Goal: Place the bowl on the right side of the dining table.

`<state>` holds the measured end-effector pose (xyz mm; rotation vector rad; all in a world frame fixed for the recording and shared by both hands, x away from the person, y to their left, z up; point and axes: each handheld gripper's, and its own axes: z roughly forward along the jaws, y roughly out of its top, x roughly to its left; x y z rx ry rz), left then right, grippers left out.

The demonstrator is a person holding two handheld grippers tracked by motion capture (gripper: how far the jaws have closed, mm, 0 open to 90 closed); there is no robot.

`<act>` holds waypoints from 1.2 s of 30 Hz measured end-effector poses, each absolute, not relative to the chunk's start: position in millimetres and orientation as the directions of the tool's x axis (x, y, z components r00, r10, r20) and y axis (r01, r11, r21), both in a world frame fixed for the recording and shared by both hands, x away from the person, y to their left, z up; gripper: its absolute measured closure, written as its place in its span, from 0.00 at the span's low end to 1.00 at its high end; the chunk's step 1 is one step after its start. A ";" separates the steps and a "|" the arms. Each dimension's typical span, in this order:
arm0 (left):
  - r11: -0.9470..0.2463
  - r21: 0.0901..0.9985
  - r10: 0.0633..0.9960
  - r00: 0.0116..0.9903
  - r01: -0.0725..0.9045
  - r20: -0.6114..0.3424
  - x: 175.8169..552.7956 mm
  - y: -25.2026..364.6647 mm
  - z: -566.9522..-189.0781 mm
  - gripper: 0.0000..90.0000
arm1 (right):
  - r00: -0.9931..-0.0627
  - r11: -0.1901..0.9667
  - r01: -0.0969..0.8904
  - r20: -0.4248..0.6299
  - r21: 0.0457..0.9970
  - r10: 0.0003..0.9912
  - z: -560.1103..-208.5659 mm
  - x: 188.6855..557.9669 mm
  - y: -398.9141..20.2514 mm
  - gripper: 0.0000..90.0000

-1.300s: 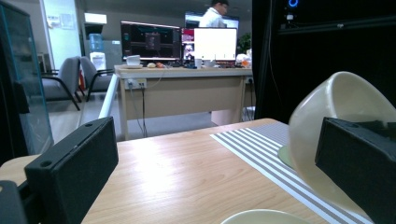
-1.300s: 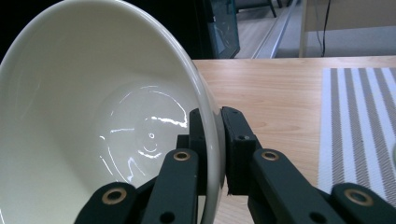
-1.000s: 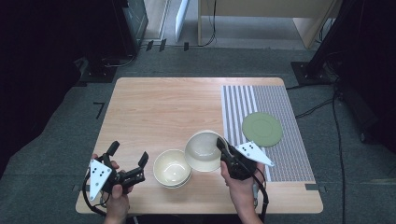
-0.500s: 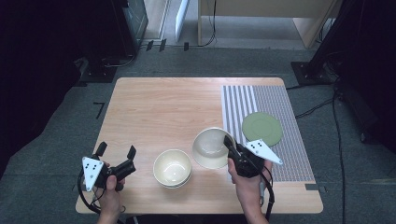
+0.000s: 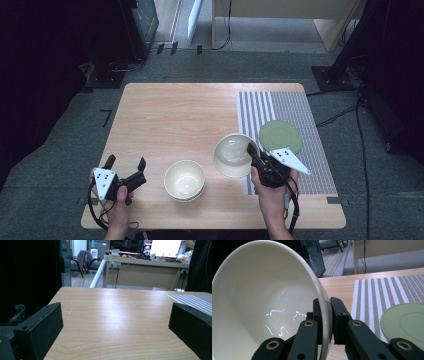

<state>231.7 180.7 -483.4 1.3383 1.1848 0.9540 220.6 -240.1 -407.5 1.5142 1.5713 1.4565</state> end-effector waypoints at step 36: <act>-0.025 0.955 0.980 0.196 0.297 -0.035 247.9 173.2 -513.2 0.00 | -0.139 -0.267 0.360 0.334 0.894 0.932 -410.3 228.7 -280.5 0.93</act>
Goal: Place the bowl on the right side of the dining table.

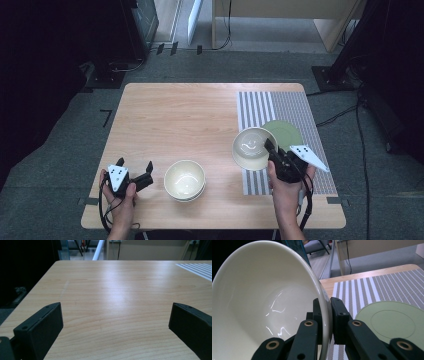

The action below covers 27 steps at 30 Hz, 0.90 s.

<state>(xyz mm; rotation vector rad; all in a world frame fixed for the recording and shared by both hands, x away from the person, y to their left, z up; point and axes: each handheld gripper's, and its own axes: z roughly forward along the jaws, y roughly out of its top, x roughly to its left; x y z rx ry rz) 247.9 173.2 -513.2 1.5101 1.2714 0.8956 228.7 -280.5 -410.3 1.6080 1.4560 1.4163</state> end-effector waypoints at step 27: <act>-0.044 0.954 0.979 0.201 0.297 -0.017 246.7 170.9 -513.3 0.00 | -0.020 -0.326 0.366 0.358 0.871 0.934 -415.5 245.2 -327.7 0.93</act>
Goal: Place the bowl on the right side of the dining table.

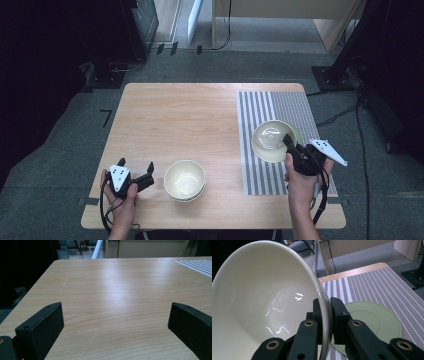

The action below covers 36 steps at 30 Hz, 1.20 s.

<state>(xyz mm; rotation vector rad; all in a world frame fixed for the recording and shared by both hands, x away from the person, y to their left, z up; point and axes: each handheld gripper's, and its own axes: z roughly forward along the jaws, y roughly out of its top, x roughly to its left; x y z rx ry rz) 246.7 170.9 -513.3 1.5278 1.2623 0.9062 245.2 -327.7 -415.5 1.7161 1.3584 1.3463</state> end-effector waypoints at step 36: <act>-0.053 0.954 0.979 0.203 0.295 -0.008 246.5 170.1 -513.3 0.00 | 0.073 -0.357 0.412 0.360 0.839 0.930 -430.8 279.0 -350.6 0.93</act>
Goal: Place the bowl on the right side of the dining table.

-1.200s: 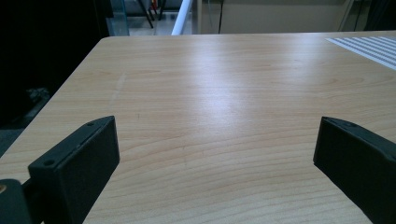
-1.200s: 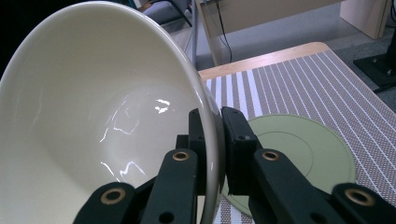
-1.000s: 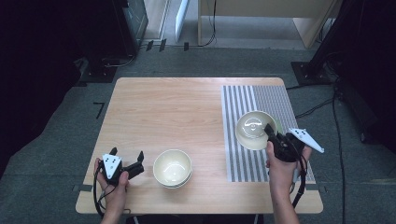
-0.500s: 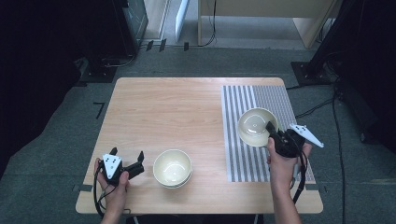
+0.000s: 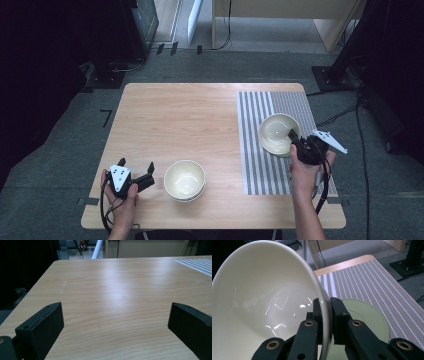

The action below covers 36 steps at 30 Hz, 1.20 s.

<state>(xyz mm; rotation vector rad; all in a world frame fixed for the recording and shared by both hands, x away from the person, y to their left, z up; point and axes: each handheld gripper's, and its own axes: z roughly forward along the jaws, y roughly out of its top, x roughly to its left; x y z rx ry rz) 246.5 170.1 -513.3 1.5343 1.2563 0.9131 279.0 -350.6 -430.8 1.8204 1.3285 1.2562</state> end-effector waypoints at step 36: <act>-0.061 0.954 0.979 0.205 0.295 -0.001 246.5 169.3 -513.3 0.00 | 0.216 -0.413 0.502 0.352 0.760 0.911 -462.6 320.2 -379.9 0.93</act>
